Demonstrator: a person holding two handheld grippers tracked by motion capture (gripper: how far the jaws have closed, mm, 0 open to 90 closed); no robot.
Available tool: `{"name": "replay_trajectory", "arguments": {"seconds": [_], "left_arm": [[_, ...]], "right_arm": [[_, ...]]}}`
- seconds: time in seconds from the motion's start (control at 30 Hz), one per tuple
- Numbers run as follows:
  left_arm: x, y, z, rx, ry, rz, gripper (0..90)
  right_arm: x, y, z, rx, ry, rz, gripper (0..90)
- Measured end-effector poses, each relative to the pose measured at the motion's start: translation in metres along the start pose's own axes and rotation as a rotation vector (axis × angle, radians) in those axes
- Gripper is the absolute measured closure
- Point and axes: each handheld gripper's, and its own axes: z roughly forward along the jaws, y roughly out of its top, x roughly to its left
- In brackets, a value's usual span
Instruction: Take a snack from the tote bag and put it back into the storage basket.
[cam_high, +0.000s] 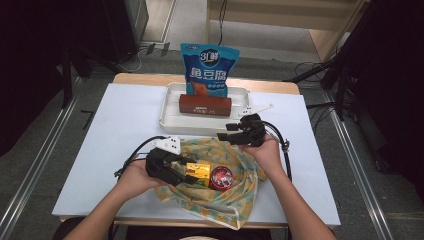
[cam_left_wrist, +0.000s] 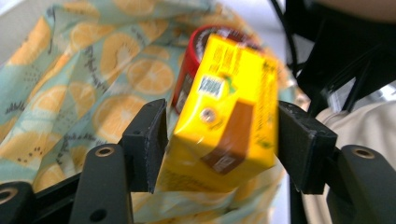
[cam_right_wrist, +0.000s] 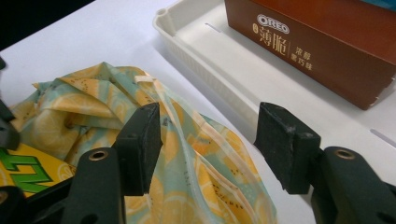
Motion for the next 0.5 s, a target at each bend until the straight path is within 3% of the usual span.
{"name": "replay_trajectory", "arguments": {"seconds": [0.17,0.33,0.5], "left_arm": [[0.0057,-0.0033,0.0056,-0.018,-0.034,-0.030,39.4],[0.0052,-0.0042,0.0065,-0.016,-0.029,0.001,42.8],[0.0066,-0.0037,0.0050,-0.011,-0.021,-0.004,45.1]], "right_arm": [[-0.0002,0.0005,-0.0009,-0.011,0.009,0.007,42.1],[-0.0016,0.0000,-0.0003,-0.008,0.006,0.011,42.1],[-0.0011,0.0000,-0.0001,-0.007,0.008,0.012,42.2]]}}
